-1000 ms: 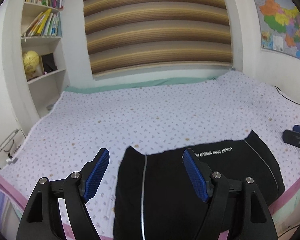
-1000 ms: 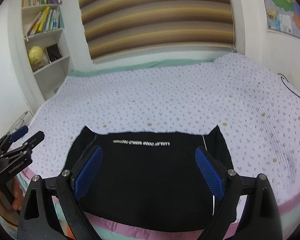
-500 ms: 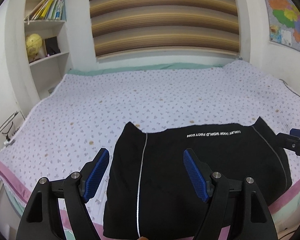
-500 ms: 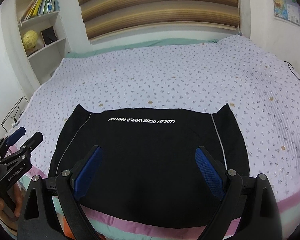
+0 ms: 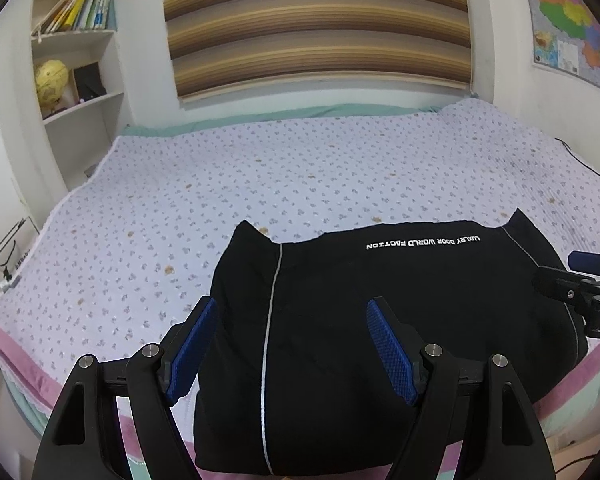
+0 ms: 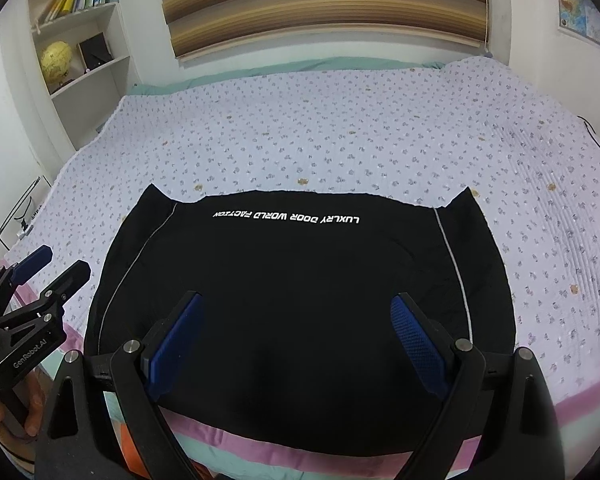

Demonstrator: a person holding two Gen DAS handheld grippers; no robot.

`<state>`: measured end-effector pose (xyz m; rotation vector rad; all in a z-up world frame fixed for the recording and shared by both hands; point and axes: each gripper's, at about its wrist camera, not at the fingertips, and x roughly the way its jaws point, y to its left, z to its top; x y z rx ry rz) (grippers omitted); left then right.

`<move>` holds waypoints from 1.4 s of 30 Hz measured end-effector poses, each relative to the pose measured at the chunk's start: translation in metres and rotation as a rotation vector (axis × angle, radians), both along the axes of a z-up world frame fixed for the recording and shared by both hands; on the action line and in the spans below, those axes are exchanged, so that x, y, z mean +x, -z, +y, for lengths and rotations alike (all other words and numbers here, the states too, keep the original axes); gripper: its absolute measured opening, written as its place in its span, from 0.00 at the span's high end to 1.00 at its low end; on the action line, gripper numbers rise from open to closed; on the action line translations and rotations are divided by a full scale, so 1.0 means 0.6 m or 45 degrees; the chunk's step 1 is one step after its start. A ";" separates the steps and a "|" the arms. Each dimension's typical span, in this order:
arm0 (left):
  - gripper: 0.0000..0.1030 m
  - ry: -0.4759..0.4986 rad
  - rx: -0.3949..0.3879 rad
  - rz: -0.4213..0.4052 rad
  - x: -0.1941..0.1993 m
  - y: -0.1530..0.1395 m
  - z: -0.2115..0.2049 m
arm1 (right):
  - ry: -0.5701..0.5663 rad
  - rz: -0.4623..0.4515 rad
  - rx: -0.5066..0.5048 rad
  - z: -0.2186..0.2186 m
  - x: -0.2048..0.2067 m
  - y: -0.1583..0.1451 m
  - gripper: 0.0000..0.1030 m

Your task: Fold large clothes

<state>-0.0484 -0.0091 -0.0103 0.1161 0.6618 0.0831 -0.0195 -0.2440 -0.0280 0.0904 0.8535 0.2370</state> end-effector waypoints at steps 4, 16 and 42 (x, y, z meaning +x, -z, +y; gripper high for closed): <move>0.25 0.009 0.008 0.001 0.001 0.003 0.000 | -0.002 0.019 0.004 -0.001 0.004 0.010 0.08; 0.25 0.033 0.041 0.028 0.004 0.012 -0.015 | 0.014 0.038 0.026 0.000 0.004 0.016 0.08; 0.25 0.030 0.049 0.067 0.014 0.025 -0.019 | -0.001 0.081 0.041 0.018 0.009 0.024 0.08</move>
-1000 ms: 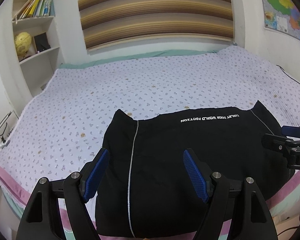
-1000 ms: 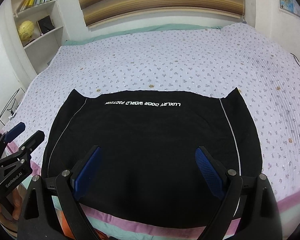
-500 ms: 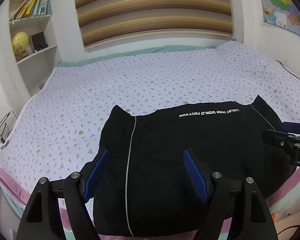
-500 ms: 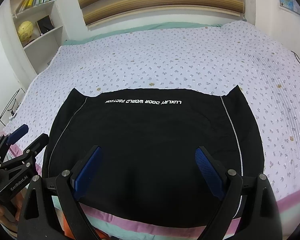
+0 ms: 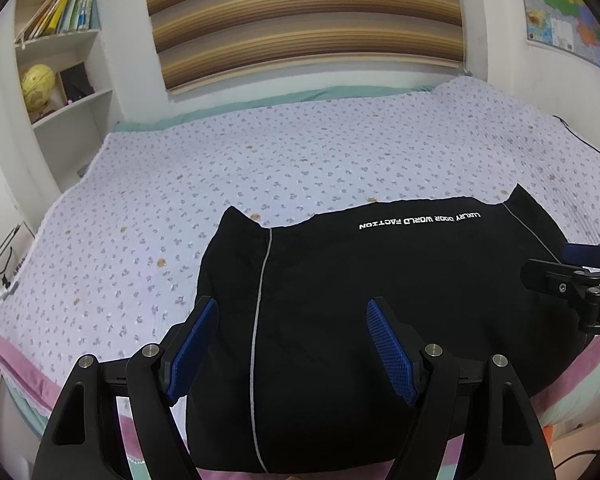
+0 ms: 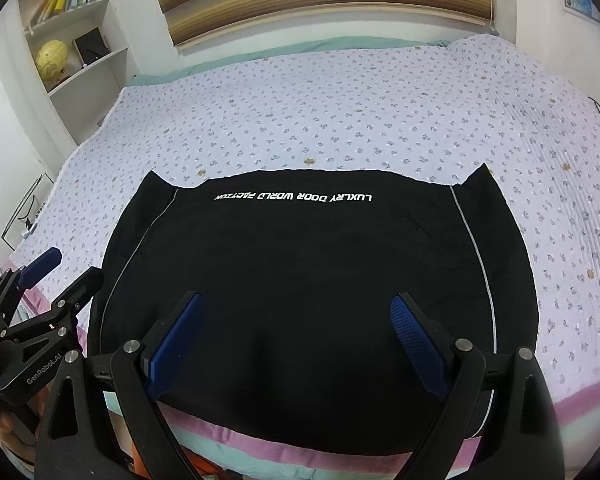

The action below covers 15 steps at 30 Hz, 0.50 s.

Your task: Fold large clothes

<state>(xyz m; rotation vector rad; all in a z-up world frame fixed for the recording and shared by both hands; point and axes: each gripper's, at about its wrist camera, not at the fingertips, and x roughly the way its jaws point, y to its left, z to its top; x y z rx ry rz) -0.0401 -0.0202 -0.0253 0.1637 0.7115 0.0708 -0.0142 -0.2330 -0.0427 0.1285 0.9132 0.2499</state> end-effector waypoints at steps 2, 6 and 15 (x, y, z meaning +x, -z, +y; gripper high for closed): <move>0.25 -0.001 0.001 -0.002 -0.001 -0.001 -0.002 | -0.004 -0.001 0.001 0.001 0.001 -0.001 0.08; 0.25 0.000 0.000 -0.003 0.000 -0.002 0.000 | -0.010 0.002 -0.003 0.004 0.003 -0.001 0.08; 0.25 -0.003 0.009 -0.004 -0.001 -0.005 -0.004 | -0.033 0.019 0.031 0.010 0.005 -0.001 0.08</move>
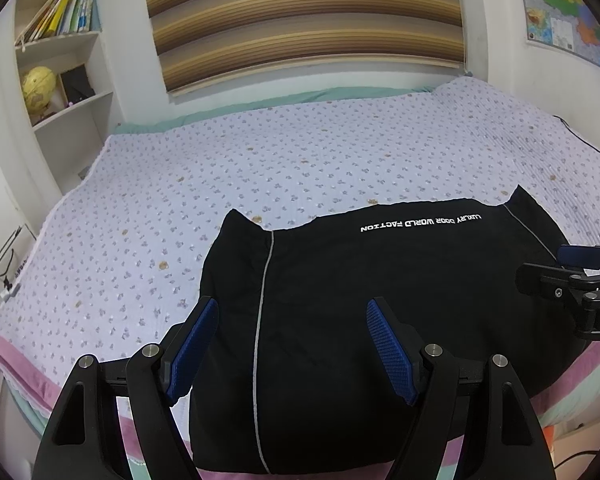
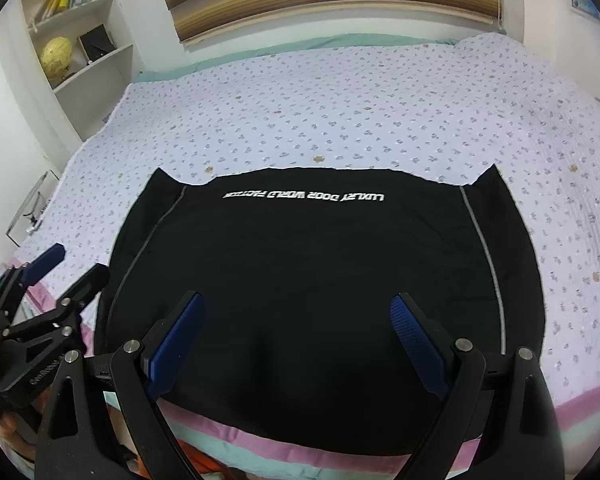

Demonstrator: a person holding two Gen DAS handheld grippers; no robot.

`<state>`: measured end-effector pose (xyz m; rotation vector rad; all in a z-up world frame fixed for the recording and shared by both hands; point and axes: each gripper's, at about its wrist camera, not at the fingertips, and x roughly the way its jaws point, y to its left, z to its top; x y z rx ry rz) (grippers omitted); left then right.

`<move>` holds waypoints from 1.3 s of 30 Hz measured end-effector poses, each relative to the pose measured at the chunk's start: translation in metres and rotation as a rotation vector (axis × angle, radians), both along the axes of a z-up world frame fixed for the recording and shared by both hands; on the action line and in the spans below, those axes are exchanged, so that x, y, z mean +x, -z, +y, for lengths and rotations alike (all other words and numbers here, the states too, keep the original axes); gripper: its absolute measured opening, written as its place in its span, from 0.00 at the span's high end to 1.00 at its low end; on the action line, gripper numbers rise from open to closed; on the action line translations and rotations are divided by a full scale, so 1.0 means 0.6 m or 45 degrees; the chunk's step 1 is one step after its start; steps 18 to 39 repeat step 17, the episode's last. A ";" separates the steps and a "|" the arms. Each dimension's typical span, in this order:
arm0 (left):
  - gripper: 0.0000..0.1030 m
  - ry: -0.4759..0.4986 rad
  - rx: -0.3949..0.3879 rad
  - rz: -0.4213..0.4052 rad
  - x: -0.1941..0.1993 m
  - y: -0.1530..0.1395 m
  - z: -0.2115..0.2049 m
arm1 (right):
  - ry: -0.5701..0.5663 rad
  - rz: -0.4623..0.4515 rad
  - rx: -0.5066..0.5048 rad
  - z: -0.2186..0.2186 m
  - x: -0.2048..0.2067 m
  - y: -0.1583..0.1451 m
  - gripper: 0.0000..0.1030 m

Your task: Fold large clothes

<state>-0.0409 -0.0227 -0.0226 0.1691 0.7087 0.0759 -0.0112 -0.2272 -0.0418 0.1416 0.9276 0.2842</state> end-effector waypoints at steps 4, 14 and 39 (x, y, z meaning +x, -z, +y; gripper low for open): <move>0.25 0.002 -0.001 0.000 -0.002 -0.001 -0.004 | -0.004 -0.006 -0.001 0.003 -0.002 -0.002 0.08; 0.25 0.000 0.024 -0.048 -0.007 -0.005 -0.006 | 0.000 0.015 0.008 0.002 -0.002 0.004 0.08; 0.25 0.005 0.039 -0.069 -0.008 -0.007 -0.003 | -0.002 0.017 0.004 0.002 -0.001 0.006 0.08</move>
